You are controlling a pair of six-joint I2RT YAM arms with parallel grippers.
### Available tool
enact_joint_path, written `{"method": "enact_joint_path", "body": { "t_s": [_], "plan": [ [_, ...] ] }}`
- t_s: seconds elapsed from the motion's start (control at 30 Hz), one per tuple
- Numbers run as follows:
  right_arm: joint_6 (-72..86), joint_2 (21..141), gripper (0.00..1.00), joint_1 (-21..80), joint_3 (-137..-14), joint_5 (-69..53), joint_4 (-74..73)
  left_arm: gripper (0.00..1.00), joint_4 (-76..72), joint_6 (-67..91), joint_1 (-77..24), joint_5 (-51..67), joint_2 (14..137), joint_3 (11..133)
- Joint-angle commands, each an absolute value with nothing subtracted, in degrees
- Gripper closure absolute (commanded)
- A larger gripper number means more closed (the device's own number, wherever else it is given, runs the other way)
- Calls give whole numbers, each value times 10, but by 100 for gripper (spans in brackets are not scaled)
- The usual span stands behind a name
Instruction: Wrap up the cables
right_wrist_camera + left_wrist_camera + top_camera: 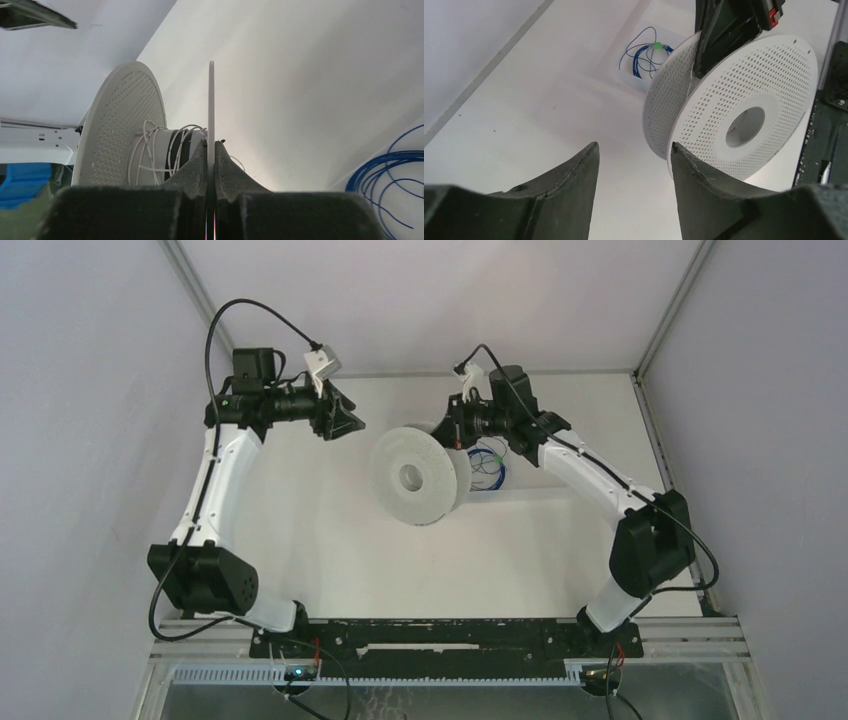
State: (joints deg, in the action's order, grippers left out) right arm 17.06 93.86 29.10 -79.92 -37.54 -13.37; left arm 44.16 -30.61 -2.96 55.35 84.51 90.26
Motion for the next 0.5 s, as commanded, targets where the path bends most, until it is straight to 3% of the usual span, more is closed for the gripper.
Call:
{"method": "enact_joint_path", "body": {
  "t_s": [0.0, 0.47],
  "plan": [
    [242, 952, 100, 304, -810, -421, -66, 41, 370, -262, -27, 516, 794, 861],
    [268, 981, 100, 308, -834, -407, -61, 34, 345, -230, -10, 404, 703, 725]
  ]
}}
